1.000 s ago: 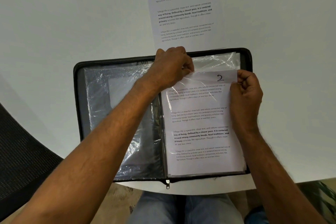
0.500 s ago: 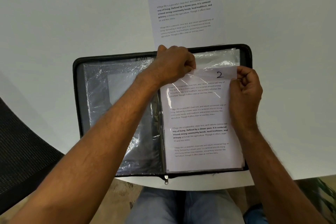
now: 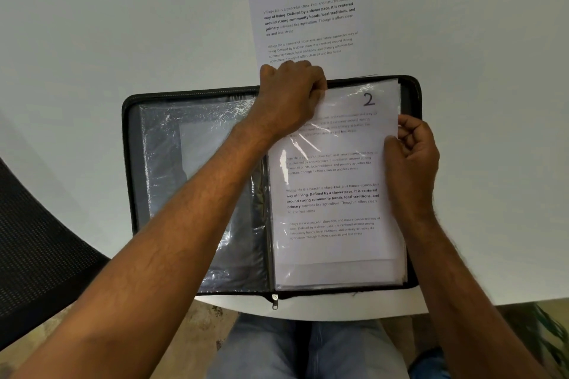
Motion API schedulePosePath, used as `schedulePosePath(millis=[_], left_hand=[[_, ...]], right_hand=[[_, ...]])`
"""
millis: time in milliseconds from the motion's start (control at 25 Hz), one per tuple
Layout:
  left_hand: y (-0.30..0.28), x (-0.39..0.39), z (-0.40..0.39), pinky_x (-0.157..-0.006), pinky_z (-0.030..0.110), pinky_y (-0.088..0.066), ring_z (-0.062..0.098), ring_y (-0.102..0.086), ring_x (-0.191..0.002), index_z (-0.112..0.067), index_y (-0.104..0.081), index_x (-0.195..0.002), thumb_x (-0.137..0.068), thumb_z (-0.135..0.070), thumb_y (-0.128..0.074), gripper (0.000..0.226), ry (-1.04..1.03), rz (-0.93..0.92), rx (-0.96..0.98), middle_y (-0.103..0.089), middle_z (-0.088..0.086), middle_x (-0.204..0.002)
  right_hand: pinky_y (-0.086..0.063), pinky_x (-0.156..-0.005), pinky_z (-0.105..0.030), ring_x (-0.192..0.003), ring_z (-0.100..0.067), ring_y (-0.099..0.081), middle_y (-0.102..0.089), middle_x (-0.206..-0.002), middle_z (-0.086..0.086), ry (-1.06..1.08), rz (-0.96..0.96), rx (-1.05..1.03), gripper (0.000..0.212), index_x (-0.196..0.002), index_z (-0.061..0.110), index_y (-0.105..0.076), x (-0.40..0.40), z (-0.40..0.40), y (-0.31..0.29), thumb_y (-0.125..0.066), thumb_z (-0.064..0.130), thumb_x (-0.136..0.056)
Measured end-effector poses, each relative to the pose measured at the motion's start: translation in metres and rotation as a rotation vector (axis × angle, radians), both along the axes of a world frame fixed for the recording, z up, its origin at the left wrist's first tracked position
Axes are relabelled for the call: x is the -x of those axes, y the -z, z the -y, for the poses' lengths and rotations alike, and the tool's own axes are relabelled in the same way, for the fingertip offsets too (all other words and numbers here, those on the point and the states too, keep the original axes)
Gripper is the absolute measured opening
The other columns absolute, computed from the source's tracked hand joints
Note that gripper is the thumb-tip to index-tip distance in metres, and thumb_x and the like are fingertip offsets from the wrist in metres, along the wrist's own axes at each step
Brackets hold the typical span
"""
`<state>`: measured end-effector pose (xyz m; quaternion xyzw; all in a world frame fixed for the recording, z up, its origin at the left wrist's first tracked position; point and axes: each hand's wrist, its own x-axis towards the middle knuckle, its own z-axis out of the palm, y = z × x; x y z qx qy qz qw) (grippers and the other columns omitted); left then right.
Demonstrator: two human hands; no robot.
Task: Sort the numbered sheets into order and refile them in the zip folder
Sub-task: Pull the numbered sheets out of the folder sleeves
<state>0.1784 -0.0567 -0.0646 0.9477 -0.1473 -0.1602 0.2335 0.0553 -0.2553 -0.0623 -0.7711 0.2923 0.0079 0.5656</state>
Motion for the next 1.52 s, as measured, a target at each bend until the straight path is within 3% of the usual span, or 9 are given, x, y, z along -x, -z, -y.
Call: schedulePosePath(millis=[280,560,640,800,960,1080,1240,1400,1520], left_hand=[[-0.011,-0.025,0.002,-0.088,0.037,-0.020,0.012,-0.058,-0.097,-0.027,-0.063,-0.099,-0.098,-0.022,-0.049,0.015,-0.239,0.166,0.100,-0.065,-0.013,-0.095],[-0.018,-0.046,-0.014,-0.086,0.034,-0.020,-0.003,-0.055,-0.093,-0.039,-0.066,-0.109,-0.093,-0.050,-0.064,0.019,-0.468,0.052,0.167,-0.060,-0.022,-0.092],[-0.018,-0.044,-0.026,-0.091,0.033,-0.030,-0.001,-0.058,-0.094,-0.038,-0.063,-0.114,-0.089,-0.053,-0.070,0.029,-0.533,-0.024,0.231,-0.062,-0.019,-0.095],[-0.016,-0.025,-0.044,-0.087,0.036,-0.060,0.012,-0.066,-0.098,-0.027,-0.062,-0.113,-0.088,-0.036,-0.079,0.031,-0.648,-0.223,0.546,-0.065,-0.008,-0.104],[-0.008,-0.013,-0.049,-0.088,0.043,-0.061,0.017,-0.072,-0.096,-0.021,-0.068,-0.111,-0.093,-0.031,-0.076,0.022,-0.599,-0.257,0.448,-0.073,0.000,-0.107],[-0.008,-0.015,-0.047,-0.086,0.034,-0.061,0.014,-0.072,-0.093,-0.015,-0.070,-0.122,-0.095,-0.030,-0.073,0.030,-0.649,-0.222,0.433,-0.074,0.000,-0.107],[-0.015,-0.031,-0.041,-0.067,0.011,-0.052,0.001,-0.068,-0.084,-0.013,-0.070,-0.119,-0.096,-0.027,-0.072,0.027,-0.743,-0.158,0.521,-0.074,-0.005,-0.104],[-0.020,-0.044,-0.040,-0.071,0.016,-0.054,0.003,-0.073,-0.086,-0.013,-0.073,-0.109,-0.096,-0.022,-0.072,0.016,-0.823,-0.198,0.751,-0.077,0.000,-0.104],[-0.009,-0.034,-0.048,-0.082,0.034,-0.061,0.015,-0.074,-0.093,-0.015,-0.074,-0.103,-0.095,-0.032,-0.072,0.018,-0.669,-0.237,0.508,-0.076,0.004,-0.105]], right_hand=[[-0.059,-0.075,-0.018,-0.097,-0.006,-0.072,-0.070,-0.121,-0.003,-0.034,-0.032,0.006,0.029,-0.130,0.010,-0.057,0.004,0.003,0.009,-0.055,0.008,-0.101],[-0.055,-0.072,-0.013,-0.097,-0.001,-0.071,-0.070,-0.122,-0.003,-0.004,-0.044,0.011,0.027,-0.129,0.011,-0.056,0.004,0.001,0.012,-0.054,0.009,-0.102],[-0.054,-0.071,-0.011,-0.095,0.003,-0.070,-0.070,-0.122,-0.002,-0.004,-0.051,0.018,0.026,-0.128,0.013,-0.055,0.004,0.000,0.012,-0.053,0.009,-0.103],[-0.054,-0.073,-0.010,-0.101,-0.001,-0.069,-0.069,-0.123,-0.002,0.013,-0.054,0.022,0.026,-0.129,0.013,-0.056,0.004,-0.002,0.010,-0.053,0.009,-0.103],[-0.052,-0.073,-0.008,-0.096,0.007,-0.068,-0.069,-0.121,-0.002,0.023,-0.057,0.015,0.025,-0.127,0.015,-0.056,0.003,-0.003,0.008,-0.053,0.007,-0.103],[-0.053,-0.070,-0.010,-0.093,0.004,-0.069,-0.071,-0.120,-0.002,0.026,-0.062,0.003,0.026,-0.127,0.014,-0.057,0.003,-0.003,0.008,-0.053,0.008,-0.103],[-0.053,-0.068,-0.011,-0.090,0.005,-0.069,-0.071,-0.118,-0.001,0.022,-0.059,-0.014,0.026,-0.127,0.012,-0.057,0.003,-0.002,0.007,-0.053,0.007,-0.102],[-0.053,-0.068,-0.011,-0.089,0.004,-0.069,-0.071,-0.115,-0.001,0.025,-0.045,-0.025,0.025,-0.126,0.012,-0.058,0.004,-0.002,0.007,-0.053,0.006,-0.102],[-0.054,-0.069,-0.013,-0.091,0.001,-0.070,-0.072,-0.114,0.001,0.030,-0.046,-0.037,0.025,-0.125,0.015,-0.059,0.005,-0.002,0.008,-0.053,0.006,-0.102]])
